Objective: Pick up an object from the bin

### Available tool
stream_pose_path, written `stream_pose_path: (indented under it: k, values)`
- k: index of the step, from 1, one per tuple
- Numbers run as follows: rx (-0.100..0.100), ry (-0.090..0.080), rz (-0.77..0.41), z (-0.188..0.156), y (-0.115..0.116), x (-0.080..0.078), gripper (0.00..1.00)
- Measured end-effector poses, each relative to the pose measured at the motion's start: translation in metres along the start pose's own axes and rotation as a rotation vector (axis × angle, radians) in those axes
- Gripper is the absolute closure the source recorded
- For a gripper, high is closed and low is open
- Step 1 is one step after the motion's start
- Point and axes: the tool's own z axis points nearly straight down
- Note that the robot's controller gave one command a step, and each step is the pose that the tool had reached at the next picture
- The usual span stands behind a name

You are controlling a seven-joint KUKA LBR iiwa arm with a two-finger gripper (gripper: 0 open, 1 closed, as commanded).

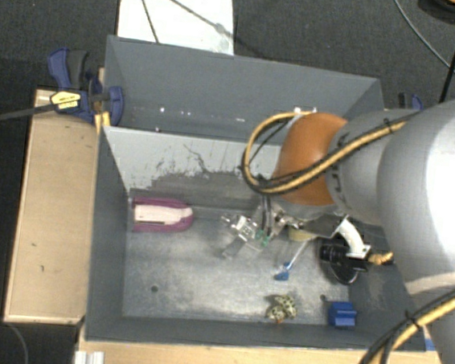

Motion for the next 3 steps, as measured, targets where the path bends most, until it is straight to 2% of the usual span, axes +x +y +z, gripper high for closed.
stream_pose_path:
  k: [1,2,3]
  values:
    - [0.0,0.0,0.0,0.0,0.0,0.0,0.0]
    - [0.0,0.0,0.0,0.0,0.0,0.0,1.0]
    - [-0.006,-0.007,-0.003,-0.055,0.001,-0.002,1.0]
